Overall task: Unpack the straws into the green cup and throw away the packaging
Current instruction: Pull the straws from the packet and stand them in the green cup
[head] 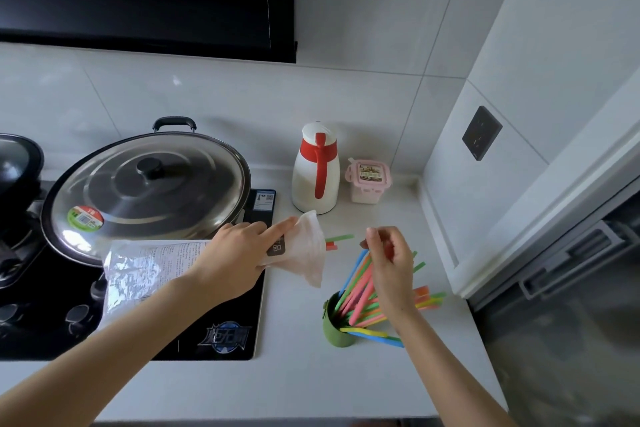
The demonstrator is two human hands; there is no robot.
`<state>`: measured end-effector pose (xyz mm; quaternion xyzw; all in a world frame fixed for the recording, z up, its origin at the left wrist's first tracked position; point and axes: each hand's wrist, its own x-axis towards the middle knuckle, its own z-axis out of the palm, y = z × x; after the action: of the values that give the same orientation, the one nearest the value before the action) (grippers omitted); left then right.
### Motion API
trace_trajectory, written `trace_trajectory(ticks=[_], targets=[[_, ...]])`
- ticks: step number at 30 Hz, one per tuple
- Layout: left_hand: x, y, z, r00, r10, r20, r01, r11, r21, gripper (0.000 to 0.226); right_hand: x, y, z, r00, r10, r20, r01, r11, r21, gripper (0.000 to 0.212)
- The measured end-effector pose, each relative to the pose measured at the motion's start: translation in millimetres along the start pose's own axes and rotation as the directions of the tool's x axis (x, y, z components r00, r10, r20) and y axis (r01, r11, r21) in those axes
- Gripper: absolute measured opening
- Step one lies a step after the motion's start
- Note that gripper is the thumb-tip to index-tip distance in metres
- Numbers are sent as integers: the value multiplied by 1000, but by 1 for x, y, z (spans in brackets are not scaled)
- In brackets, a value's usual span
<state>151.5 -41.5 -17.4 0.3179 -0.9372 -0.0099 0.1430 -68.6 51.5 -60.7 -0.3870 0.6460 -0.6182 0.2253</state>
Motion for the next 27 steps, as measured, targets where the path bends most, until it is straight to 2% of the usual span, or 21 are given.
trace_trajectory(ticks=[4, 6, 8, 11, 13, 15, 17, 18, 19, 21, 22, 25, 27], targets=[[2, 0, -1, 1000, 1, 7, -1, 1000, 6, 89, 0, -9, -7, 997, -50, -60, 52, 998, 39, 30], [3, -1, -2, 1000, 4, 3, -4, 1000, 8, 92, 0, -13, -14, 994, -100, -45, 100, 995, -8, 35], [3, 0, -2, 1000, 8, 3, -8, 1000, 7, 94, 1, -13, -19, 991, -135, 12, 136, 987, -84, 38], [6, 2, -4, 1000, 21, -4, -21, 1000, 7, 95, 4, -5, -18, 968, -151, 200, 200, 946, -255, 41], [8, 3, -4, 999, 31, -10, -31, 1000, -3, 95, 1, 7, -17, 916, -227, 332, 352, 851, -390, 46], [10, 3, -5, 999, 41, -21, -41, 999, -11, 93, -5, 18, -16, 845, -299, 443, 508, 706, -493, 49], [12, 3, -6, 998, 49, -24, -50, 999, -17, 91, -10, 22, -18, 804, -301, 513, 574, 618, -538, 55], [13, 3, -6, 998, 55, -25, -55, 998, -18, 90, -10, 19, -20, 803, -285, 523, 565, 642, -518, 56], [13, 4, -6, 998, 60, -29, -61, 998, -18, 89, -9, 12, -23, 823, -268, 501, 519, 712, -472, 53], [14, 5, -6, 997, 70, -40, -71, 997, -11, 88, -4, -4, -30, 897, -234, 374, 359, 881, -309, 44], [14, 5, -7, 996, 75, -45, -75, 997, -8, 87, -3, -16, -33, 936, -211, 282, 280, 931, -233, 42], [15, 6, -11, 993, 96, -70, -97, 995, -15, 86, -4, -44, -38, 997, -25, 71, 27, 999, -24, 34], [19, 8, -15, 989, 113, -93, -116, 993, -20, 85, -7, -52, -32, 983, 155, 94, -168, 975, 145, 44]])
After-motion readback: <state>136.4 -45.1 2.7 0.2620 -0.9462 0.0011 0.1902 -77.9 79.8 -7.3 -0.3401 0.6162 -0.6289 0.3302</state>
